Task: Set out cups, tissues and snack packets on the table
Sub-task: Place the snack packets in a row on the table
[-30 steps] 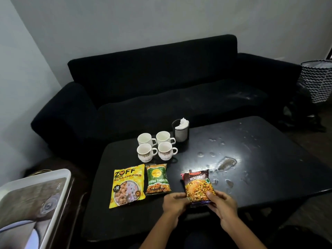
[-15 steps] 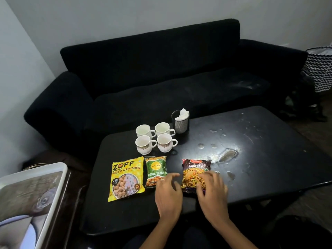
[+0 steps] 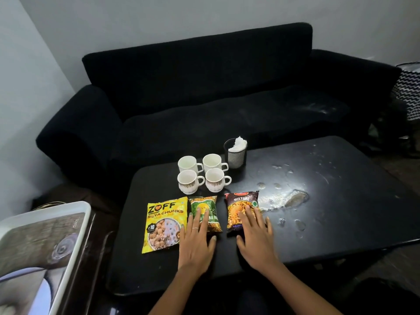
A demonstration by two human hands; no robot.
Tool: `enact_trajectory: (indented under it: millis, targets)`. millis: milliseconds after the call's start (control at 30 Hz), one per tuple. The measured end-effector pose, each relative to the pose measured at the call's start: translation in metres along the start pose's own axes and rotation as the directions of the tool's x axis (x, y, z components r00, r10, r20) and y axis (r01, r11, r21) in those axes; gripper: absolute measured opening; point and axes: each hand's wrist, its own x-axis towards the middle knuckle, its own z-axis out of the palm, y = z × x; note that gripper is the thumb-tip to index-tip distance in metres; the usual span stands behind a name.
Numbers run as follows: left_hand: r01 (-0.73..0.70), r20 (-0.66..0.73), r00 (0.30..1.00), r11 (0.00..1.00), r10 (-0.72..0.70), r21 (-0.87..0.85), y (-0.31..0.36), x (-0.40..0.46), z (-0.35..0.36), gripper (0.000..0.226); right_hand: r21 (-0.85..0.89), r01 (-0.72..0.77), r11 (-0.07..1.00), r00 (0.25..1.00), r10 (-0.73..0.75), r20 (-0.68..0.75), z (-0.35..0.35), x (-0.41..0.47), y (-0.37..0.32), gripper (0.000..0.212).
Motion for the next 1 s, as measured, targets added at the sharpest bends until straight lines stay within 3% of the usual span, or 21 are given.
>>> enact_trajectory:
  millis: [433, 700, 1000]
  targets:
    - [-0.058, 0.106, 0.993, 0.998, 0.055, 0.023, -0.004, 0.010, -0.007, 0.071, -0.062, 0.040, 0.997, 0.997, -0.035, 0.075, 0.003, 0.011, -0.012, 0.074]
    - [-0.021, 0.014, 1.000, 1.000, 0.020, 0.016, -0.010, -0.014, -0.019, 0.070, -0.059, 0.054, 0.997, 0.999, -0.054, 0.004, -0.015, -0.009, -0.016, 0.072]
    - [0.016, -0.013, 1.000, 0.998, -0.015, 0.060, -0.016, -0.050, -0.045, 0.067, -0.110, 0.133, 0.985, 0.991, -0.132, 0.016, -0.040, -0.044, -0.046, 0.066]
